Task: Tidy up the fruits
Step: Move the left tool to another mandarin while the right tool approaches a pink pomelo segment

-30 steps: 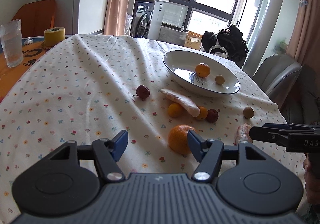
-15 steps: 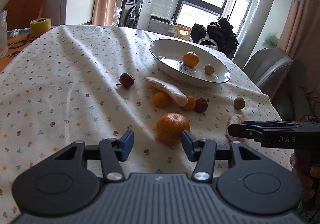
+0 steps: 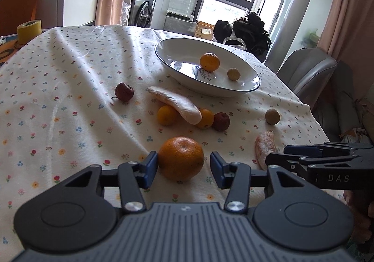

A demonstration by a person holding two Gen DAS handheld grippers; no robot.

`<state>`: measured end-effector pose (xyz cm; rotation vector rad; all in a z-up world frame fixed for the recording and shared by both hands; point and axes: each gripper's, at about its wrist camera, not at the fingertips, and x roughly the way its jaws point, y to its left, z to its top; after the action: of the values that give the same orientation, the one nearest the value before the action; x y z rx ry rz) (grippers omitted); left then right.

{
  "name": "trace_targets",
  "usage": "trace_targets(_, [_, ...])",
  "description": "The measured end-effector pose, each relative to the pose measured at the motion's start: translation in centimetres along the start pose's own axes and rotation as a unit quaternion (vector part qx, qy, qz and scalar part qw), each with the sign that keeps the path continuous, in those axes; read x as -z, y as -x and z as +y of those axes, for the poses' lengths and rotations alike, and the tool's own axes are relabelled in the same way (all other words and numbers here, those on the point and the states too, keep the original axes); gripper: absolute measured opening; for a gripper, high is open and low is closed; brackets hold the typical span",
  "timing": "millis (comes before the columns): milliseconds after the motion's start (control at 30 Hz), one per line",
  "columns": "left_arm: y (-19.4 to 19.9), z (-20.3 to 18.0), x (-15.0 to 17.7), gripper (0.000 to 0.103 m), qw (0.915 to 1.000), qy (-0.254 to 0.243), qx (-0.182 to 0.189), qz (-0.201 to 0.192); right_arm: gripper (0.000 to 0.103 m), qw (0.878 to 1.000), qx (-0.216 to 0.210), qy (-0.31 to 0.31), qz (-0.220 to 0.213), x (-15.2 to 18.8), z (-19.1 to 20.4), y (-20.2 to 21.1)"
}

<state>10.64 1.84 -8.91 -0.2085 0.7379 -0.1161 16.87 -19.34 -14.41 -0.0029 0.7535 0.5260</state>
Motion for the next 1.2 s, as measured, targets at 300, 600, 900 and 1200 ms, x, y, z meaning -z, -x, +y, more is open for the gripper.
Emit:
trace_targets(300, [-0.3, 0.1, 0.1, 0.041, 1.0, -0.003, 0.003, 0.004, 0.058, 1.0, 0.005, 0.024, 0.0, 0.0, 1.6, -1.3])
trace_targets(600, [0.0, -0.1, 0.2, 0.039, 1.0, 0.001, -0.003, -0.004, 0.035, 0.999, 0.006, 0.031, -0.004, 0.2, 0.8, -0.5])
trace_targets(900, [1.7, 0.1, -0.4, 0.038, 0.9996, 0.004, -0.007, -0.025, 0.024, 0.999, -0.001, 0.035, -0.012, -0.4, 0.9, 0.2])
trace_targets(1200, [2.1, 0.6, -0.5, 0.038, 0.9993, 0.011, -0.013, -0.032, 0.043, 0.999, 0.017, 0.048, 0.002, 0.3, 1.7, -1.0])
